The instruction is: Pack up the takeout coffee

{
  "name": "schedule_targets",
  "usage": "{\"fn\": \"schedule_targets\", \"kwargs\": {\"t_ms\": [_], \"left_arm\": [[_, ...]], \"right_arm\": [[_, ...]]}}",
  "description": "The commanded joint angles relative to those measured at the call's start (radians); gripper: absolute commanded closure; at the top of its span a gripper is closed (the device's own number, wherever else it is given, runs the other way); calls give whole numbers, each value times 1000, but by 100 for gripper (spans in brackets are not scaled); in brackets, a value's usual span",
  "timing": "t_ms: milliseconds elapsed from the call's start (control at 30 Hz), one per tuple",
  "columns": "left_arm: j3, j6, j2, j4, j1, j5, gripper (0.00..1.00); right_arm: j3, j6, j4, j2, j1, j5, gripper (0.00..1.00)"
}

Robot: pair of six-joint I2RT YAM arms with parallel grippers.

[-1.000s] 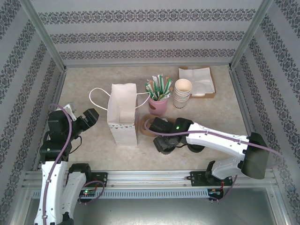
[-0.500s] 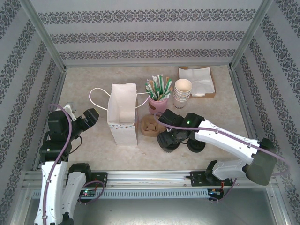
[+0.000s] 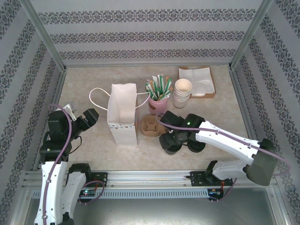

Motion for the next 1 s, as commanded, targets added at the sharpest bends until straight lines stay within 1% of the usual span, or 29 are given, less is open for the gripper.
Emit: {"fn": "schedule_targets", "kwargs": {"t_ms": [0, 67, 100, 133, 167, 267, 400, 500, 567, 633, 667, 700, 800, 833, 867, 967], "left_arm": [[0, -3, -6, 3, -9, 4, 12], [1, -1, -8, 0, -10, 1, 12], [2, -2, -9, -1, -9, -1, 12], [2, -3, -10, -1, -9, 0, 12], [2, -4, -10, -1, -8, -1, 12], [1, -8, -12, 2, -9, 3, 13], [1, -8, -13, 0, -10, 8, 13], [2, -3, -14, -7, -9, 17, 15], [11, 5, -15, -22, -9, 24, 16], [21, 9, -21, -36, -10, 20, 16], [23, 11, -24, -39, -10, 19, 16], [25, 9, -28, -43, -10, 18, 16], [21, 5, -35, -51, -9, 20, 16], [19, 2, -36, -50, -9, 22, 16], [17, -1, -37, -48, -10, 26, 16], [23, -8, -34, -41, -9, 65, 18]], "right_arm": [[-12, 84, -5, -50, -21, 35, 23], [-15, 117, -7, -59, -25, 29, 23], [-17, 132, -8, -59, -25, 21, 19], [-16, 142, -14, -54, -25, 16, 12], [-14, 152, -28, -44, -25, 15, 9], [-6, 174, -59, -18, -25, 22, 8], [-20, 196, -18, -23, -25, -12, 5], [-14, 225, -24, -32, -25, 7, 13], [-5, 249, -29, -39, -25, 12, 21], [-2, 276, -26, -46, -25, 12, 23], [0, 289, -31, -47, -25, 19, 22], [-2, 296, -34, -47, -26, 24, 18], [-10, 312, -32, -47, -26, 18, 15], [-17, 313, -22, -50, -25, 3, 11], [-20, 313, -11, -53, -25, -8, 3], [-36, 321, 16, -66, -26, -28, 2]]}}
